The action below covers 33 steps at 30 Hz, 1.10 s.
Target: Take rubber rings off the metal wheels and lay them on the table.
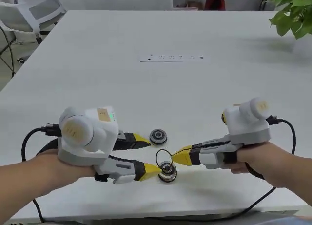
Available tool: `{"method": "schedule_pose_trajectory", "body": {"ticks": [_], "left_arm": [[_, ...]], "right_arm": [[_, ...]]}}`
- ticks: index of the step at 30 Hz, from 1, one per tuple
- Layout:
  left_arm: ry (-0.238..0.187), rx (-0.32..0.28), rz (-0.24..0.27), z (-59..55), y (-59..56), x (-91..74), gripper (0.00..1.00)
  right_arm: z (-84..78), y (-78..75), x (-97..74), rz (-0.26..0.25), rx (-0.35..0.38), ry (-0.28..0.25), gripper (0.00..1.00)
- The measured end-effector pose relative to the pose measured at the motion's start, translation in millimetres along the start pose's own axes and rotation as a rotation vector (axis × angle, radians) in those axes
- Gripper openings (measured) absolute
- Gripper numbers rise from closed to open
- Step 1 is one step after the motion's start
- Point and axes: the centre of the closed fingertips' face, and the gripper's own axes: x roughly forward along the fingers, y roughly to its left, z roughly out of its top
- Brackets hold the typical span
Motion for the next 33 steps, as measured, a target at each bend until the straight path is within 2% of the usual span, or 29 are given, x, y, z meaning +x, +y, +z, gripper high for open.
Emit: {"method": "schedule_pose_trajectory", "body": {"ticks": [11,24,33], "left_arm": [[-0.029,-0.020,0.025,-0.3,4.9,-21.0,0.47],[-0.030,-0.053,0.072,-13.1,11.9,-44.9,0.53],[-0.030,-0.069,0.098,-20.3,15.8,-56.9,0.56]], "right_arm": [[12.6,9.0,7.0,0.019,-0.018,0.003,0.00],[27.3,13.0,25.1,0.039,-0.042,0.011,0.00],[26.6,15.4,41.2,0.055,-0.053,0.039,0.00]]}}
